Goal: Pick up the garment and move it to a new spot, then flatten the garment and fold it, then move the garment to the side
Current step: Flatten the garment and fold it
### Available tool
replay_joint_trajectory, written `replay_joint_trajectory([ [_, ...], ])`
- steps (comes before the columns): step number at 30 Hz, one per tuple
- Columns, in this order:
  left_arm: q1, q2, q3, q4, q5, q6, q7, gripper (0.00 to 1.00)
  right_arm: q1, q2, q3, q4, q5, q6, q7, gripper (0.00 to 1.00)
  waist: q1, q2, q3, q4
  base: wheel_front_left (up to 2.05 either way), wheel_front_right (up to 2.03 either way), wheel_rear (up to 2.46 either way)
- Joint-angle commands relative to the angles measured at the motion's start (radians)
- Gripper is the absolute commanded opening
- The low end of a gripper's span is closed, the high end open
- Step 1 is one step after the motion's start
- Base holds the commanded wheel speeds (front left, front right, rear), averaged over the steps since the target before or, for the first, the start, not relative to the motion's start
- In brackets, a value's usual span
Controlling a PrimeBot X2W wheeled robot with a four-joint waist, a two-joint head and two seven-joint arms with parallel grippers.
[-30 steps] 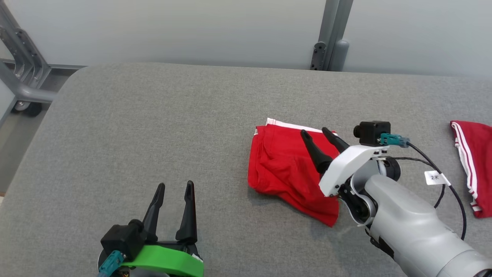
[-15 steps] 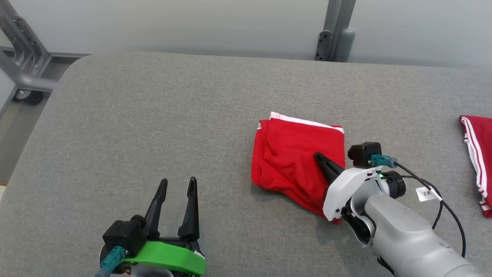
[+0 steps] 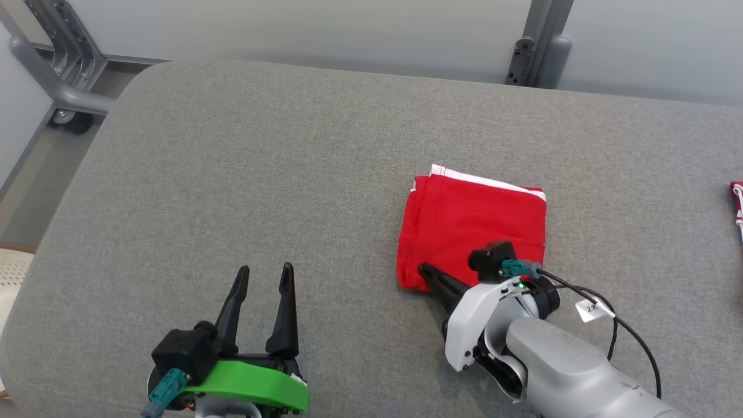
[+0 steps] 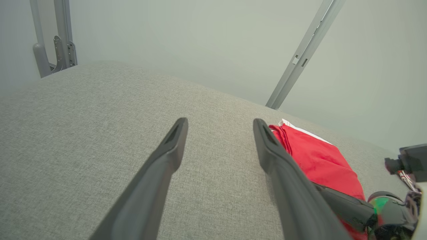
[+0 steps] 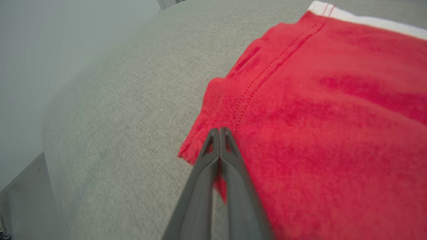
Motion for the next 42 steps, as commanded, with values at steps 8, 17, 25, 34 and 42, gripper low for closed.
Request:
replay_joint_trajectory([
  [8, -0.015, 0.0, 0.013, -0.001, 0.0, 0.005, -0.006, 1.0, -0.021, -0.001, 0.06, 0.003, 0.039, 0.0, -0.003, 0.0, 0.0, 0.0, 0.005, -0.011, 0.0, 0.0, 0.0],
  [17, -0.031, 0.015, 0.017, 0.001, 0.019, 0.0, -0.009, 1.0, -0.014, -0.06, -0.201, -0.168, -0.131, 0.0, -0.004, 0.53, 0.0, 0.0, -0.014, -0.072, 0.0, 0.0, 0.0],
  [25, -0.054, 0.018, 0.035, 0.032, 0.028, 0.007, -0.012, 1.0, 0.182, -0.043, -0.602, -0.368, -0.423, 0.0, -0.004, 1.0, 0.0, 0.0, -0.048, -0.134, 0.0, 0.0, 0.0],
  [34, -0.002, 0.012, 0.066, 0.045, 0.081, 0.012, -0.013, 1.0, 0.453, 0.042, -0.919, -0.594, -0.614, 0.0, -0.004, 1.0, 0.0, 0.0, -0.081, -0.198, 0.0, 0.0, 0.0],
  [42, 0.067, 0.003, 0.117, 0.057, 0.118, 0.002, -0.013, 1.0, 0.562, 0.066, -0.957, -0.708, -0.651, 0.0, -0.004, 1.0, 0.0, 0.0, -0.098, -0.239, 0.0, 0.0, 0.0],
])
